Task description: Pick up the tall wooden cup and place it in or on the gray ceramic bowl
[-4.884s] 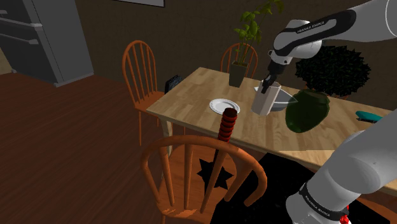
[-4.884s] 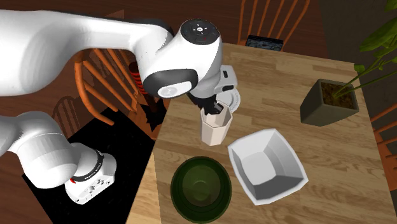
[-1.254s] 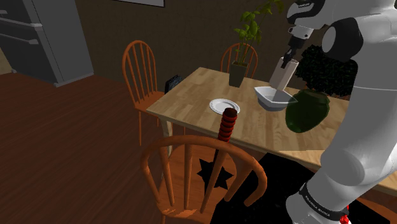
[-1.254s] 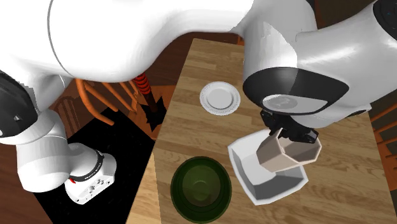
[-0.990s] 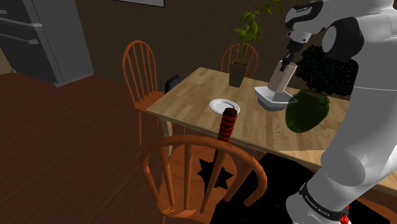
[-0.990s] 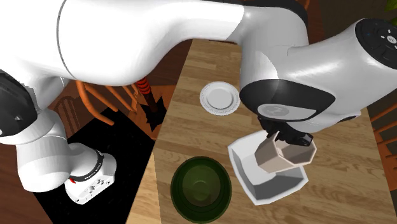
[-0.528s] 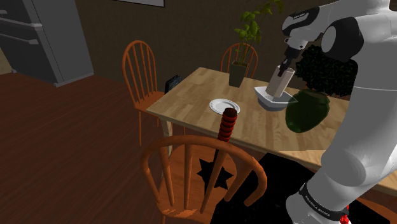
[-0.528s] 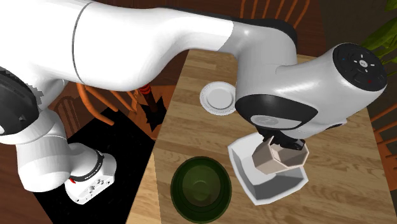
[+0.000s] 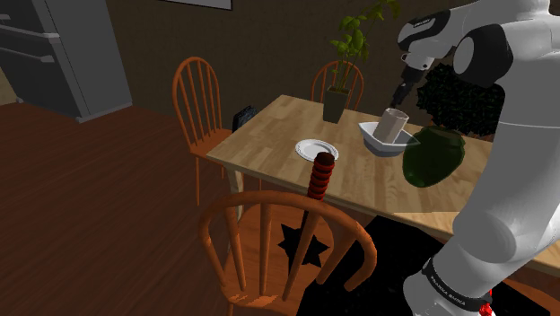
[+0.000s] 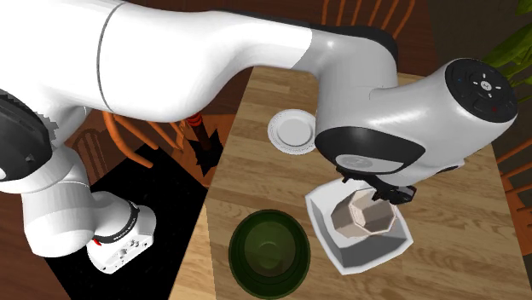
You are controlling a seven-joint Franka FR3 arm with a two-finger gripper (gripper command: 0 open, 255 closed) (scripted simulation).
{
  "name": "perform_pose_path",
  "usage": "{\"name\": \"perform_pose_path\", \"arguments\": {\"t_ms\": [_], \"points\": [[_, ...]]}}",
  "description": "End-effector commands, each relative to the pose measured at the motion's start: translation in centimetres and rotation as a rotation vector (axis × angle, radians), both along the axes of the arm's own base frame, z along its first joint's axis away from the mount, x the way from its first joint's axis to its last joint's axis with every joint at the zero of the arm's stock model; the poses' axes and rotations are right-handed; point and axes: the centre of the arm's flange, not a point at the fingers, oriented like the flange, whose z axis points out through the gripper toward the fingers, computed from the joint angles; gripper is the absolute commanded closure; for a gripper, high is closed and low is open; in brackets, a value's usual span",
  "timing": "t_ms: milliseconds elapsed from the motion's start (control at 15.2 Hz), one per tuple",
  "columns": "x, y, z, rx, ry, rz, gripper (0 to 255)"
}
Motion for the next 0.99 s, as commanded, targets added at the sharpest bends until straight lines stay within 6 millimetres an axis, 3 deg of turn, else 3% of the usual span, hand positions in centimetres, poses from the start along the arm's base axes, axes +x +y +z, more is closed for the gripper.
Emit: {"name": "perform_pose_path", "arguments": {"t_ms": [0, 198, 462, 924], "points": [[0.0, 0.0, 0.0, 0.0, 0.0, 0.0, 0], [0.0, 0.0, 0.0, 0.0, 0.0, 0.0, 0], [-0.5, 0.0, 5.0, 0.0, 0.0, 0.0, 0], [-0.5, 0.0, 5.0, 0.0, 0.0, 0.0, 0]]}}
